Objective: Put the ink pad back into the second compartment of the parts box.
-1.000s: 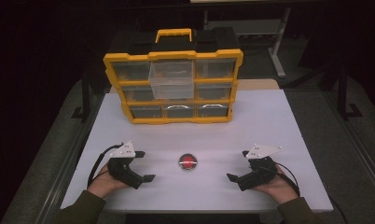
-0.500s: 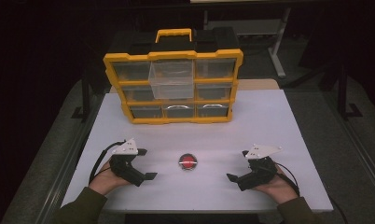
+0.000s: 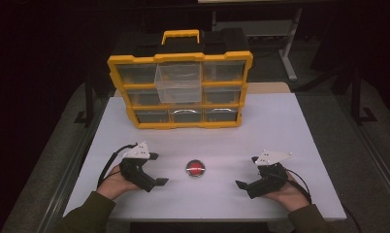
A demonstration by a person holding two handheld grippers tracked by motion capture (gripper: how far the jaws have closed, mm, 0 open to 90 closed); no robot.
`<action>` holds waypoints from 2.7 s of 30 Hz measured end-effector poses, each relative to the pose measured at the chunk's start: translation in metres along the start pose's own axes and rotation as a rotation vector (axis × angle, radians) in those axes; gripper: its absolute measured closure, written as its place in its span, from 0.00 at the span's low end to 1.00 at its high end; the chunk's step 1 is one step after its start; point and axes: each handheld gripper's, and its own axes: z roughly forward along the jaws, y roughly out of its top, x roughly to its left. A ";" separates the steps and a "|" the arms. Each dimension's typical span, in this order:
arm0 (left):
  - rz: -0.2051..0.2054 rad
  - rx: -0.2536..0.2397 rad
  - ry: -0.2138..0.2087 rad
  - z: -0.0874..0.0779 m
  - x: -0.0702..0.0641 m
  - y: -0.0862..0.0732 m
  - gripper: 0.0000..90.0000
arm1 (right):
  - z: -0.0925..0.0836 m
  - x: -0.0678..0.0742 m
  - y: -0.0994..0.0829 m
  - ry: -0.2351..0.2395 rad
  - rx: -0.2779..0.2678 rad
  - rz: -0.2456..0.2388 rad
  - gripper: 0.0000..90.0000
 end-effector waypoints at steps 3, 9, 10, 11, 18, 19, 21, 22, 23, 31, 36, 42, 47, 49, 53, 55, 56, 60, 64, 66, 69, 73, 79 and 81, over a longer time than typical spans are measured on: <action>-0.001 -0.004 -0.001 0.001 0.000 0.001 0.01 | 0.000 0.000 0.000 -0.002 0.000 0.001 0.00; -0.005 -0.028 -0.009 0.001 0.000 0.005 0.01 | 0.000 0.000 0.000 -0.002 -0.002 -0.002 0.00; -0.006 -0.029 -0.011 0.001 0.000 0.006 0.01 | 0.000 0.000 0.000 -0.002 -0.002 -0.003 0.00; -0.005 -0.028 -0.011 0.001 0.000 0.006 0.01 | 0.000 0.000 0.000 -0.001 -0.002 -0.002 0.00; -0.004 -0.035 0.001 0.003 0.001 0.008 0.01 | 0.000 0.000 -0.001 -0.001 -0.006 -0.002 0.00; 0.000 -0.034 0.003 0.003 0.001 0.009 0.01 | 0.000 0.000 0.000 -0.001 -0.008 -0.001 0.00; 0.002 -0.034 0.005 0.004 0.001 0.010 0.01 | 0.000 0.000 0.000 -0.002 -0.008 -0.002 0.00; 0.001 -0.034 0.006 0.004 0.001 0.011 0.01 | 0.000 0.000 0.000 -0.002 -0.009 -0.002 0.00; 0.003 -0.034 0.006 0.004 0.002 0.012 0.01 | 0.000 0.000 -0.001 -0.002 -0.008 -0.002 0.00; 0.013 -0.034 0.002 0.008 0.004 0.019 0.01 | 0.000 0.000 -0.001 -0.006 -0.011 0.001 0.00; 0.015 -0.038 -0.002 0.009 0.004 0.021 0.01 | 0.000 0.000 -0.001 -0.008 -0.012 0.001 0.00; 0.027 -0.032 -0.008 0.012 0.004 0.024 0.01 | 0.000 0.000 -0.001 -0.007 -0.011 0.000 0.00; 0.033 -0.033 -0.015 0.014 0.003 0.026 0.01 | 0.000 0.000 -0.001 -0.006 -0.012 0.001 0.00; 0.035 -0.032 -0.017 0.016 0.003 0.029 0.01 | 0.000 0.000 -0.001 -0.006 -0.012 0.001 0.00; 0.038 -0.031 -0.021 0.017 0.002 0.031 0.01 | 0.000 0.000 -0.002 -0.007 -0.008 -0.001 0.00; 0.039 -0.032 -0.025 0.018 0.002 0.032 0.01 | 0.001 0.000 -0.002 -0.006 -0.009 0.001 0.00; 0.038 -0.031 -0.026 0.018 0.002 0.032 0.01 | 0.001 0.000 -0.002 -0.005 -0.009 0.000 0.00; 0.043 -0.030 -0.029 0.020 0.002 0.035 0.01 | 0.000 0.000 -0.002 -0.005 -0.010 0.005 0.00; 0.050 -0.031 -0.033 0.023 0.002 0.038 0.01 | 0.000 0.000 -0.002 -0.005 -0.010 0.002 0.00; 0.051 -0.032 -0.037 0.024 0.001 0.040 0.01 | 0.000 0.000 -0.002 -0.005 -0.011 0.003 0.00; 0.055 -0.027 -0.043 0.027 0.001 0.042 0.01 | 0.001 0.000 -0.002 -0.004 -0.011 0.002 0.00; 0.058 -0.027 -0.047 0.029 0.001 0.044 0.01 | 0.001 0.000 -0.002 -0.004 -0.011 0.002 0.00; 0.064 -0.026 -0.058 0.034 0.000 0.049 0.01 | 0.001 0.000 -0.002 -0.002 -0.011 0.004 0.00; 0.071 -0.023 -0.061 0.036 0.000 0.051 0.01 | 0.001 0.000 -0.002 -0.002 -0.011 0.005 0.00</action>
